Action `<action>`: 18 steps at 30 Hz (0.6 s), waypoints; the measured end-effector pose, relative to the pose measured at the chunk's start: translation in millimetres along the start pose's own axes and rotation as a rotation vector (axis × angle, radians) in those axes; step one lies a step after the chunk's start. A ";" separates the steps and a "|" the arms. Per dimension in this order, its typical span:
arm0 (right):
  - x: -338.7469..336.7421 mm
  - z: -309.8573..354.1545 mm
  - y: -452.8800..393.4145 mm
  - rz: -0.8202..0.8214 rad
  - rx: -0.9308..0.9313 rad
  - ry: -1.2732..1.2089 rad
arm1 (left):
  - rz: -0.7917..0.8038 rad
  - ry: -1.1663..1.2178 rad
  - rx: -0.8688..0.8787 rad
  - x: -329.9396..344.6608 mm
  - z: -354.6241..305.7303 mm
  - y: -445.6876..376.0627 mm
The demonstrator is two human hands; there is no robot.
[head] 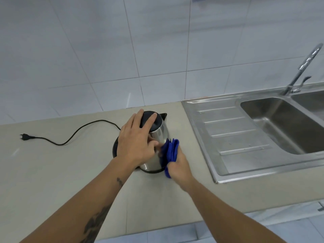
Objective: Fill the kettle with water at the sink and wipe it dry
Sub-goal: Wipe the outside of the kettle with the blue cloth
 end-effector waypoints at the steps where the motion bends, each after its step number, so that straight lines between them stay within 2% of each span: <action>1: -9.7 7.9 -4.7 -0.001 0.023 -0.008 | 0.021 0.016 0.015 1.4 -1.5 -0.4; 4: -23.3 9.4 -15.4 -0.024 0.060 0.005 | 0.063 0.042 0.055 6.1 -8.4 2.0; 10: -7.0 -26.8 23.0 -0.022 -0.093 0.171 | 0.057 0.029 0.016 14.5 -23.8 10.3; 14: -16.5 -0.4 14.2 -0.044 -0.148 0.157 | -0.003 0.018 -0.022 10.7 -34.6 9.6; 16: -24.3 8.0 0.0 -0.069 -0.176 0.181 | 0.026 0.015 -0.016 10.3 -33.8 8.5; 18: -31.2 6.6 -3.3 -0.078 -0.123 0.152 | 0.076 0.031 0.010 9.9 -28.9 8.9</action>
Point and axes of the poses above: each hand's wrist, its own y-axis away from the middle knuckle, its own x-axis out of the palm, z = x × y, the point moved 6 cm from there along -y, towards the middle knuckle, and after that the axes turned 7 degrees about -y, right-handed, at the moved point
